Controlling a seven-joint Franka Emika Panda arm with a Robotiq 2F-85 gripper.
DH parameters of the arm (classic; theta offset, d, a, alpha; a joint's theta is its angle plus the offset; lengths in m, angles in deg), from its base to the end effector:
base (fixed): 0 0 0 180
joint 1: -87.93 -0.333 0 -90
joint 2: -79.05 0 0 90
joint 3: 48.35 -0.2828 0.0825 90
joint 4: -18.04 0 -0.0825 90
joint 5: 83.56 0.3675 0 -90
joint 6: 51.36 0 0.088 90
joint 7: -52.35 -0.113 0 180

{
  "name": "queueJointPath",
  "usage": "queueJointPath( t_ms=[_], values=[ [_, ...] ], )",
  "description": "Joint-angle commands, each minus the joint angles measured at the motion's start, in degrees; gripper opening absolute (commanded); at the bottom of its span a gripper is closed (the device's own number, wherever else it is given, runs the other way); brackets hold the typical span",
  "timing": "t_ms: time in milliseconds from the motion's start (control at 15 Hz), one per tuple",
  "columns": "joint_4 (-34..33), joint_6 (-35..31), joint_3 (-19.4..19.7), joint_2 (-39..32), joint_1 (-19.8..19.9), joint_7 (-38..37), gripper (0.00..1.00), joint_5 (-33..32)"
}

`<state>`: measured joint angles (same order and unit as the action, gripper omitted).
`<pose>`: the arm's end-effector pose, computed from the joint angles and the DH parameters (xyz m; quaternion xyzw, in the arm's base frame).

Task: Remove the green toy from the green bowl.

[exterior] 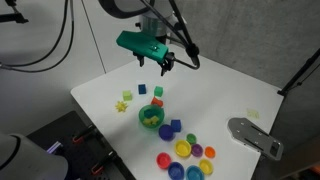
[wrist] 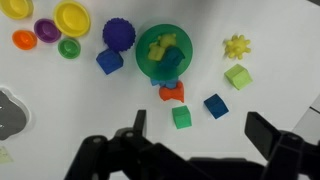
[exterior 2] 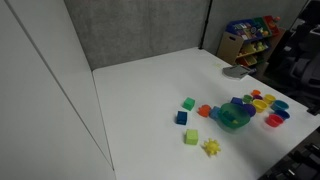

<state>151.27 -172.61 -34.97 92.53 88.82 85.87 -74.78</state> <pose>0.4533 -0.1082 0.4038 -0.9870 -0.1307 -0.0455 0.0813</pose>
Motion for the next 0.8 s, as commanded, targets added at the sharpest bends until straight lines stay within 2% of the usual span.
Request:
queueJointPath(
  t_ms=[0,733],
  values=[
    [2.6,-5.6,-2.5,-2.3,0.9,-3.5,1.0,-0.9],
    [3.2,-18.3,-6.2,-18.4,1.6,-7.9,1.0,4.2]
  ],
)
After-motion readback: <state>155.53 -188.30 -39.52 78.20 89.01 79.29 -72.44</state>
